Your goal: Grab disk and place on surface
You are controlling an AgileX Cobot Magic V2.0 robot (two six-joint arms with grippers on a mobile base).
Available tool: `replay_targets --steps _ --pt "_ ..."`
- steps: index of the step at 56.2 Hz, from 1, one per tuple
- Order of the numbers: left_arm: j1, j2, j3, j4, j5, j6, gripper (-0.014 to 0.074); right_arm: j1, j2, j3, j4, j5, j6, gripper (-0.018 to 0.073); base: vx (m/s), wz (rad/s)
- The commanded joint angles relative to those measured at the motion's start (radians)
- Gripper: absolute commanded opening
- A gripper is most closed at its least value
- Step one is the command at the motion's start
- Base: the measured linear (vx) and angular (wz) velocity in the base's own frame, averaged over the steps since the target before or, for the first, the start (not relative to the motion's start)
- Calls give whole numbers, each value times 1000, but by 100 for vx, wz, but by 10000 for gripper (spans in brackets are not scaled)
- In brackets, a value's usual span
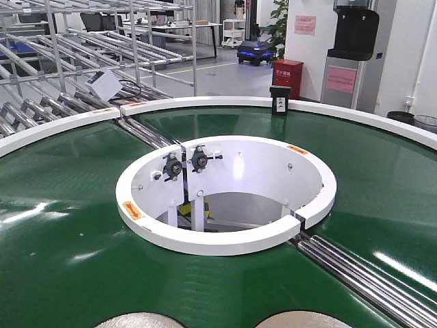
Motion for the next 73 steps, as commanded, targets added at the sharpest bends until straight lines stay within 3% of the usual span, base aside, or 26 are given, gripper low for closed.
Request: replay_targets --steps 1,39,44,48,55,59,65,73 --pt "-7 -2 25 -2 -80 -8 1 -1 -13 -4 -13 -84 0 -9 0 0" --pt "-7 -2 25 -2 -86 -8 1 -1 -13 -4 -14 -104 -1 -9 0 0" --pt "-7 -2 13 -2 -162 -8 1 -1 -13 -5 -14 -135 -1 -9 0 0" --pt "-7 -2 13 -2 -274 -24 1 -1 -13 -7 -8 -242 5 -9 0 0" --pt "-7 -2 13 -11 -453 -131 1 -1 -13 -21 3 -431 -2 -9 0 0" --pt "-7 -2 2 -41 -514 -188 1 -1 -13 -67 8 -421 -7 -9 0 0" --pt "-7 3 -108 -54 -413 -222 1 -1 -5 -214 13 -329 -6 -9 0 0" --pt "-7 135 -369 -52 -278 -148 1 -1 118 -486 -7 -223 -74 -9 0 0"
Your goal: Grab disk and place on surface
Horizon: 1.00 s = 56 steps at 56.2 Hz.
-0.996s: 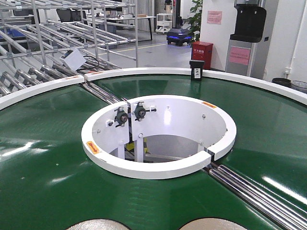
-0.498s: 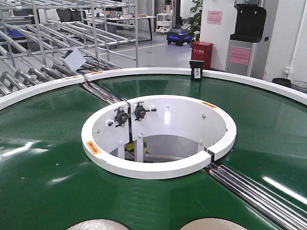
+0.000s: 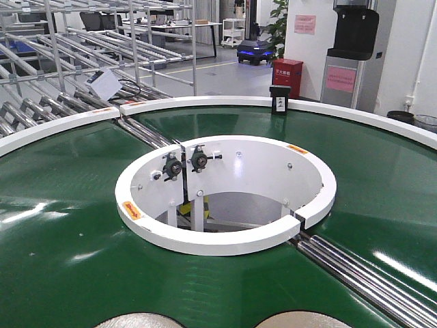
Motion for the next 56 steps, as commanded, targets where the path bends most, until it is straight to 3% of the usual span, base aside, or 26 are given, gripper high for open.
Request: replay_targets --steps 1,8,15,25,37,46,56 --pt "-7 124 -188 -8 -17 40 1 -1 111 -199 -18 -16 -60 -9 0 0" --pt "-7 336 -402 -8 25 44 1 14 300 -391 -20 10 -106 -9 0 0" --pt "-7 550 -533 -8 58 43 1 26 470 -481 -20 -33 -130 -9 0 0" --pt "-8 721 -583 -10 51 30 1 26 608 -495 -12 -63 -123 -9 0 0" --pt "-8 769 -583 -10 59 15 36 26 672 -495 5 -63 -120 13 0 0" --pt "-8 767 -583 -9 61 15 132 26 672 -495 5 -59 -120 113 0 0" --pt "-8 767 -583 -8 91 16 334 26 672 -495 5 -62 -120 356 0 0"
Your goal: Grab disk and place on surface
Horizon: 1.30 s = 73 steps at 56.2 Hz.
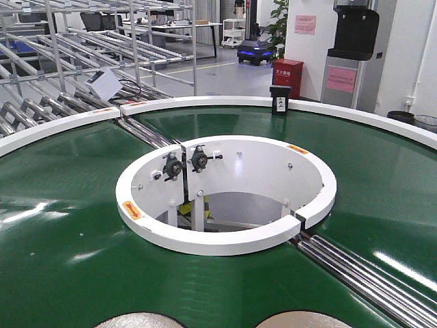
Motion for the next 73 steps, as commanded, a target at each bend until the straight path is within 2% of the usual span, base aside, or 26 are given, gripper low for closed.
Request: replay_targets --steps 1,9,16,20,25,30,36,38,42,44,48,49,51,55,59,65,73 --pt "-8 -6 -38 -4 -58 -6 360 3 2 -34 1 -87 -4 390 0 0" --pt "-8 -6 -38 -3 -56 -6 515 3 2 -34 0 -118 -4 599 0 0" --pt "-8 -6 -38 -4 -63 -6 567 7 2 -34 0 -135 -4 690 0 0" --pt "-8 -6 -38 -5 -63 -8 565 20 2 -34 3 -138 1 694 0 0" --pt "-9 -6 -38 -12 -26 -54 563 57 2 -34 8 -121 54 680 0 0" --pt "-33 -5 -41 -8 101 -78 560 101 3 -34 38 -43 168 651 0 0" --pt "-103 28 -52 -20 284 -34 541 178 53 -35 81 102 262 601 0 0" --pt "-133 49 -63 -49 345 -4 533 221 83 -35 100 149 270 578 0 0" --pt "-197 104 -89 -183 444 109 514 304 159 -35 161 205 266 542 0 0" --pt "-223 133 -100 -275 483 179 505 349 197 -35 192 223 259 529 0 0" --pt "-262 200 -120 -494 565 369 491 445 277 -35 262 251 232 509 0 0" --pt "-266 218 -122 -585 594 424 488 468 301 -35 283 259 219 506 0 0" --pt "-268 254 -122 -718 639 535 485 507 347 -35 322 280 190 504 0 0" --pt "-262 315 -119 -881 705 699 484 547 422 -35 423 340 132 504 0 0" --pt "-247 359 -119 -929 727 743 484 541 479 -36 552 438 22 504 0 0" --pt "-191 407 -119 -918 726 727 484 486 526 -36 752 565 -163 504 0 0" --pt "-92 434 -119 -860 727 677 484 307 548 -36 1078 778 -466 504 0 0"
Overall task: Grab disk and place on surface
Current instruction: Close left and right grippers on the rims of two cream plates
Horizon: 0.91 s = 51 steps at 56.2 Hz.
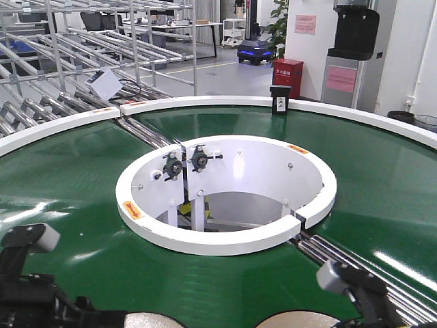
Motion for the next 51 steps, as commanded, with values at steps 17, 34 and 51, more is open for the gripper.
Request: replay_targets --steps 17,34,51 --pt "260 109 -30 187 -7 -90 484 -595 -15 -34 449 431 -379 504 0 0" --pt "278 371 -22 84 58 76 483 -731 -15 -34 455 421 -401 503 0 0" --pt "276 502 -22 -194 281 314 206 -731 -15 -34 454 415 -417 503 0 0"
